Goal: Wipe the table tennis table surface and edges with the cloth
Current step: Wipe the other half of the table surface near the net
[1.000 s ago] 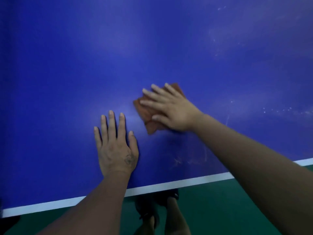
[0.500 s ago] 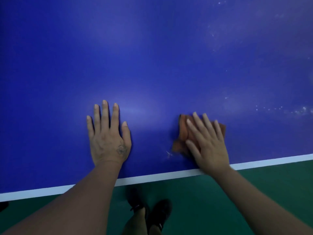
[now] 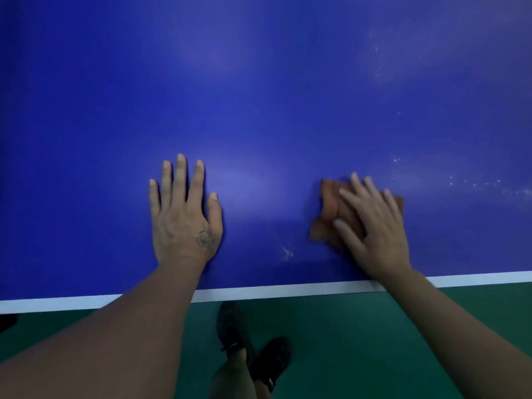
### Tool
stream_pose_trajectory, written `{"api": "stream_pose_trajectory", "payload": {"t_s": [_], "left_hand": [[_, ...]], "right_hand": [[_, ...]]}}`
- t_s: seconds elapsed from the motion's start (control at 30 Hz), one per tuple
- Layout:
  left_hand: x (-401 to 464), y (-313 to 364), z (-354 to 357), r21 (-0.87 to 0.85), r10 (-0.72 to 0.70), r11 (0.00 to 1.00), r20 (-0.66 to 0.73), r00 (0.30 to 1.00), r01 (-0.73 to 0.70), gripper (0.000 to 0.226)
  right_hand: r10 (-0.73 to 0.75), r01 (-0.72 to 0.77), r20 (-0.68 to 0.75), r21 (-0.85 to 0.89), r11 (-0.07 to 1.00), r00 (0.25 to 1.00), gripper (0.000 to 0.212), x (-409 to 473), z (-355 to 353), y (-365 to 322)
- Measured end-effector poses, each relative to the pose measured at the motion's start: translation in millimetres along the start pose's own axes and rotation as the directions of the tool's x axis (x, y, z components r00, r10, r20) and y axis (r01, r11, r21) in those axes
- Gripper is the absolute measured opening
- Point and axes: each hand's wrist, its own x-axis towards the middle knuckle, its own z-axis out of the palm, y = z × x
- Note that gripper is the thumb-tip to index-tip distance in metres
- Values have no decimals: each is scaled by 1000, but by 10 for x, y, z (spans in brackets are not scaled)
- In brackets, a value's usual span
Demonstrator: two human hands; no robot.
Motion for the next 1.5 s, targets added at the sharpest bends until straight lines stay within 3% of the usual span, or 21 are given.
{"api": "stream_pose_trajectory", "payload": {"t_s": [0.1,0.2,0.37,0.5,0.63,0.7,0.77,0.87,1.0,1.13,1.37,1.5], "left_hand": [[5,9,-20,-4,-3,1000,15,1000,3,66],[4,16,-45,-5,-9,1000,24,1000,9,65],[4,18,-54,-7,-8,1000,32,999,8,66],[-1,23,-52,-19,-1,1000,1,1000,1,64],[-2,18,-35,-11,-1,1000,-2,1000,1,64],[-3,21,-36,-17,-5,1000,-3,1000,5,64],[-4,20,-42,-19,-5,1000,2,1000,5,65],[-2,26,-47,-13,-3,1000,13,1000,3,66],[-8,29,-43,-12,-5,1000,12,1000,5,66],[0,13,-24,-15,-4,1000,-3,1000,4,65],[-8,5,-10,-11,3,1000,-14,1000,-3,65],[-7,-4,-1,-11,9,1000,-2,1000,-9,65]], "right_hand": [[128,-130,-33,-83,988,991,62,473,55,-48],[113,-114,-13,-134,984,993,67,878,151,-264],[-185,190,54,-110,976,981,66,422,362,-763],[-430,437,187,0,899,883,61,-402,395,-934],[-586,597,293,64,800,755,52,-527,235,-841],[-578,548,239,186,816,780,44,-293,122,-800],[-488,445,158,246,861,858,41,95,18,-755],[-311,289,103,186,939,945,44,746,-94,-564],[-184,187,143,-3,982,972,49,1046,-28,-215],[-153,162,76,-140,977,985,58,665,128,-237],[-205,214,135,-61,975,970,70,-668,216,-433],[-259,272,197,-40,961,945,73,-979,167,-455]]}}
